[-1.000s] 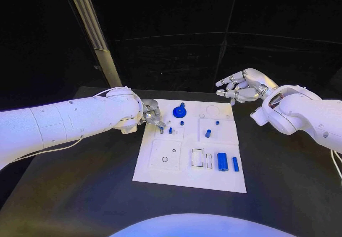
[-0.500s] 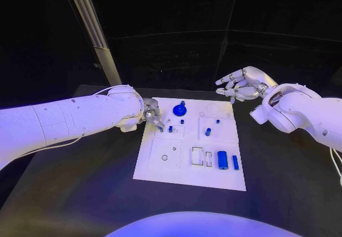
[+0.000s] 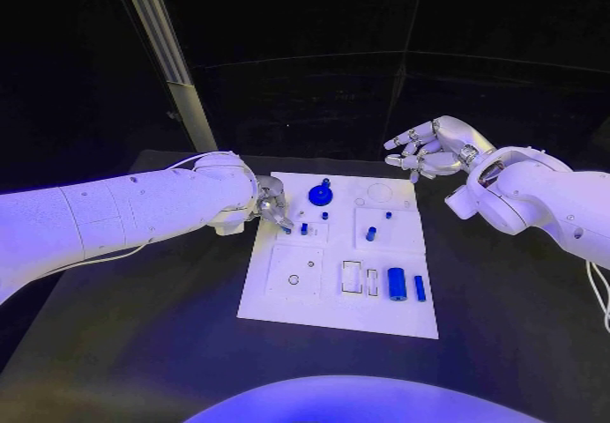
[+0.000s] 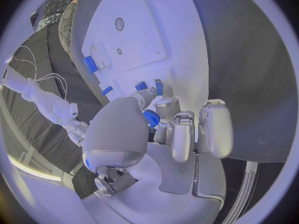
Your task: Assemble the parts on the task board
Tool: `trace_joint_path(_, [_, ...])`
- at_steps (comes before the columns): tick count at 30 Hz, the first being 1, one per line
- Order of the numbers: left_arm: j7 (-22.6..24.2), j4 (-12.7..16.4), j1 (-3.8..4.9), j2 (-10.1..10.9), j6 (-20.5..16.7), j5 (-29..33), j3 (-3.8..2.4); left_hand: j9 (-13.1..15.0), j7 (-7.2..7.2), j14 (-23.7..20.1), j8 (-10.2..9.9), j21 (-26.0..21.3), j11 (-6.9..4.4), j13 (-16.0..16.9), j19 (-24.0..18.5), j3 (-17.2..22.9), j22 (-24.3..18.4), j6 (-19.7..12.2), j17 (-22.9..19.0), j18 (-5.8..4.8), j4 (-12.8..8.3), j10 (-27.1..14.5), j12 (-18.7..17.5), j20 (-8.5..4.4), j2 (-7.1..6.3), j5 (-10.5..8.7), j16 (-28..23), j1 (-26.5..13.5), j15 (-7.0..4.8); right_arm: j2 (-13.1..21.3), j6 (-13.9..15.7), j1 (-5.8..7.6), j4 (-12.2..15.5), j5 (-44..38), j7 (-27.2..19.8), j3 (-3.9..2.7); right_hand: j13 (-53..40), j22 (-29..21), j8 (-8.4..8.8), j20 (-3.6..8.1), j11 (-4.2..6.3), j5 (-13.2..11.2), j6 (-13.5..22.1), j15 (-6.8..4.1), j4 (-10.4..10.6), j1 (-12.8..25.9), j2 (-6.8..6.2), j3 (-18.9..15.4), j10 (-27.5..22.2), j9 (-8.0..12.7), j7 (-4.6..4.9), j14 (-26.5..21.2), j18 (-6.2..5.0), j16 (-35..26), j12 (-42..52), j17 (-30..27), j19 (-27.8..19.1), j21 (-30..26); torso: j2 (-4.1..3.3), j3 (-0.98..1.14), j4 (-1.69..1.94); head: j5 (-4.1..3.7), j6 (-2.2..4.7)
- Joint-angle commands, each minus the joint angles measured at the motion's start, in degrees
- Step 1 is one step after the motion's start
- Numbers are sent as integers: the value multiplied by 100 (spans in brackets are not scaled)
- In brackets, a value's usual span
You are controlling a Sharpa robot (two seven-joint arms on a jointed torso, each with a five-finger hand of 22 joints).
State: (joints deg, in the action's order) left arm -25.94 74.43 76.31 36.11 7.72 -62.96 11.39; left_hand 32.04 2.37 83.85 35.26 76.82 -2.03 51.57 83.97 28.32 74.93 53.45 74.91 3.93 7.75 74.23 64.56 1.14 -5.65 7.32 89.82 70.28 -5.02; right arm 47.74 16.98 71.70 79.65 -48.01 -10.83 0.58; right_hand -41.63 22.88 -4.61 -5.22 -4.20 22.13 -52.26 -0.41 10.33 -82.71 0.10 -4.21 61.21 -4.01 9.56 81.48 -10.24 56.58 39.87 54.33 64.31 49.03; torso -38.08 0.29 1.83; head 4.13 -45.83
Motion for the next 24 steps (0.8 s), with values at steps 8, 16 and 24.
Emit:
trace_joint_path(8, [-70,60,-20,23,203,-59,43,10,-4,615,29,21,11,1,124,843,72,22,1509,-39,-809,34,17,-17,-8,20,18,32,-18,-10,-92,10,-8,265,-59,-3,6,-9,-29,-34,7,18,40,-3,33,-34,7,17,-39,-6,-19,-26,-31,-27,19,6,5,-39,-3,-2,-3,-5,-23])
trace_joint_path(16, [-80,92,-20,29,222,-59,52,10,-4,615,29,21,11,1,124,843,72,22,1509,-39,-809,34,17,-17,-8,20,18,32,-18,-13,-101,10,-9,273,-59,-3,6,-9,-29,-34,7,18,40,-3,33,-34,7,17,-39,-6,-19,-26,-31,-27,19,6,5,-39,-2,-3,-1,6,-10])
trace_joint_path(24, [-68,123,-20,19,233,-59,54,15,-9,615,36,26,8,23,128,906,84,49,1509,-42,-820,65,25,-17,-47,83,18,-21,-18,-20,-109,10,-17,275,-58,-3,6,-9,-29,-34,7,18,40,-3,33,-34,7,17,-39,-6,-19,-26,-31,-27,19,6,5,-39,-2,-4,-7,9,-13])
